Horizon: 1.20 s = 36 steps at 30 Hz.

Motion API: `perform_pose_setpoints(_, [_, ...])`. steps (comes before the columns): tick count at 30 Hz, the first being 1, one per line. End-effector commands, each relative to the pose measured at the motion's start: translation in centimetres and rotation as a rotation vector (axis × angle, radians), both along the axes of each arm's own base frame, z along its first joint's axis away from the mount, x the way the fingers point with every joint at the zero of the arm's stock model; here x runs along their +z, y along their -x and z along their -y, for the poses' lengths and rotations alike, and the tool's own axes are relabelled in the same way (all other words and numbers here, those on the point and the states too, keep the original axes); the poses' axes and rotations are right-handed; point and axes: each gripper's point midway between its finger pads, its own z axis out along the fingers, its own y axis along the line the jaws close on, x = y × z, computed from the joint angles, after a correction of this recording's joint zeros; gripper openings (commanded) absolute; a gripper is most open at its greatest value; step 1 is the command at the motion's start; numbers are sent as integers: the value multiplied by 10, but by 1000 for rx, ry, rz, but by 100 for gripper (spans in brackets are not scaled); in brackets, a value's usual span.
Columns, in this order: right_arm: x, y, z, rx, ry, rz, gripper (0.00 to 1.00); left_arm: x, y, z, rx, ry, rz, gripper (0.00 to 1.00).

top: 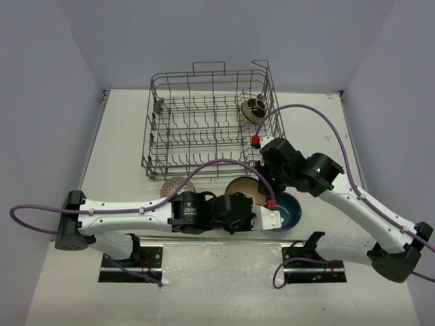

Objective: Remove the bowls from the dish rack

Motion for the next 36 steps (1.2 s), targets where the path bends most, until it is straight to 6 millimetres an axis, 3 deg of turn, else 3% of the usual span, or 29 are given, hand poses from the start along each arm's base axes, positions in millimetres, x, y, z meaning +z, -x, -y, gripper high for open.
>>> perform_pose_setpoints(1, [1, -1, 12, -14, 34, 37, 0, 43, -16, 11, 31, 101, 82, 0])
perform_pose_setpoints(4, [4, -2, 14, -32, 3, 66, 0, 47, -20, 14, 42, 116, 101, 0])
perform_pose_setpoints(5, [5, -4, 15, -51, -5, 80, 0, 49, -24, 13, 63, 121, 117, 28])
perform_pose_setpoints(8, [2, -4, 26, -118, -20, 92, 0, 55, -33, 14, 108, 153, 149, 65])
perform_pose_setpoints(9, [1, -4, 29, -138, -31, 92, 0, 59, -36, 12, 130, 167, 160, 99])
perform_pose_setpoints(13, [-14, -5, 56, -301, -59, 93, 0, 72, -44, 6, 194, 223, 174, 100])
perform_pose_setpoints(16, [-18, -7, 75, -451, -87, 120, 0, 91, -59, -13, 338, 301, 186, 100])
perform_pose_setpoints(20, [-22, -9, 86, -582, -163, 164, 0, 123, -81, -55, 590, 460, 201, 100])
perform_pose_setpoints(21, [-32, -8, 88, -603, -169, 165, 0, 129, -84, -62, 638, 496, 189, 100])
perform_pose_setpoints(23, [-29, -11, 89, -660, -257, 204, 0, 136, -94, -83, 778, 542, 189, 100])
perform_pose_setpoints(28, [-55, -10, 92, -743, -244, 161, 0, 128, -104, -114, 968, 537, 198, 100])
perform_pose_setpoints(31, [-63, -12, 93, -807, -283, 154, 0, 126, -102, -123, 993, 563, 168, 100])
perform_pose_setpoints(36, [-72, -15, 113, -946, -306, 208, 0, 121, -101, -130, 989, 597, 149, 100])
